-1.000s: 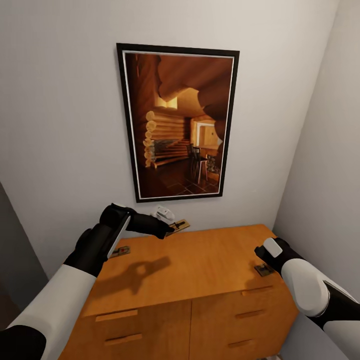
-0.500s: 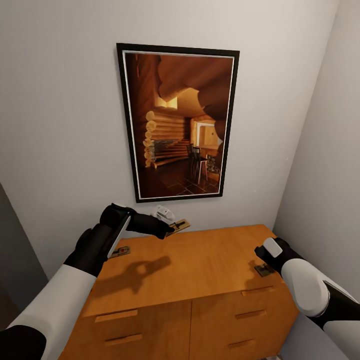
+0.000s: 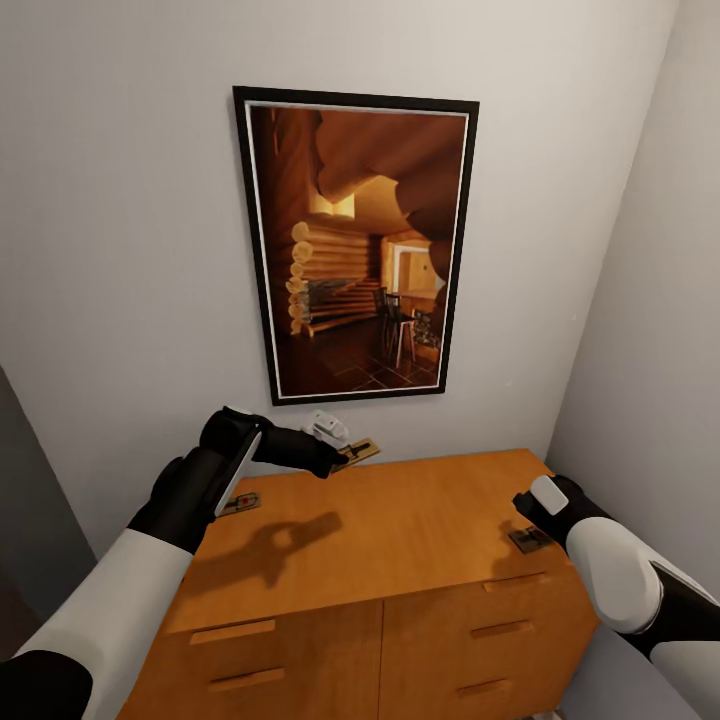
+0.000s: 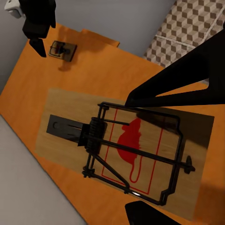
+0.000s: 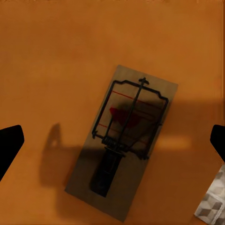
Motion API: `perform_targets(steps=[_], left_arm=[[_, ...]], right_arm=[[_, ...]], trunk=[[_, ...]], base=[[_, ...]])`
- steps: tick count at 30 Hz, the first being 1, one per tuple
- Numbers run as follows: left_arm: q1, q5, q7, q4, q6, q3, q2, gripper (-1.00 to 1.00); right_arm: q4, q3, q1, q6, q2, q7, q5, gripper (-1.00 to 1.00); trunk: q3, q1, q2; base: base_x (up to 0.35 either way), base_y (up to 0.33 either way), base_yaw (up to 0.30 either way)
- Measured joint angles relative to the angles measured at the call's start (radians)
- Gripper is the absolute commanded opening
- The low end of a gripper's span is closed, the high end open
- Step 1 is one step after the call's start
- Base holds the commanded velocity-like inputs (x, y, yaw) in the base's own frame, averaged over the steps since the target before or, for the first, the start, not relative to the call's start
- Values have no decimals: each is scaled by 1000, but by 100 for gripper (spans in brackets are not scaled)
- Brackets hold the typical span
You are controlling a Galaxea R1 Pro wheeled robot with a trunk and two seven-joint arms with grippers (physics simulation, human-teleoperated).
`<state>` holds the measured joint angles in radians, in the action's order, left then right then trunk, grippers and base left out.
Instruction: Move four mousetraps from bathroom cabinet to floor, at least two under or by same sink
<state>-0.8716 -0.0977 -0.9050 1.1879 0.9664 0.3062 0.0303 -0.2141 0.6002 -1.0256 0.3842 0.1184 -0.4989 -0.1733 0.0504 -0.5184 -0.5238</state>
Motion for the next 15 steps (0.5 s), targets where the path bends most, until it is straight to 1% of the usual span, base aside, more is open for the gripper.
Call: perform_targets(steps=[15], left_arm=[[0, -1, 2, 1, 0, 0, -1, -100]], right_arm=[[0, -1, 0, -2, 4, 0, -2, 100]], trunk=[[0, 0, 0]], base=[[0, 0, 0]])
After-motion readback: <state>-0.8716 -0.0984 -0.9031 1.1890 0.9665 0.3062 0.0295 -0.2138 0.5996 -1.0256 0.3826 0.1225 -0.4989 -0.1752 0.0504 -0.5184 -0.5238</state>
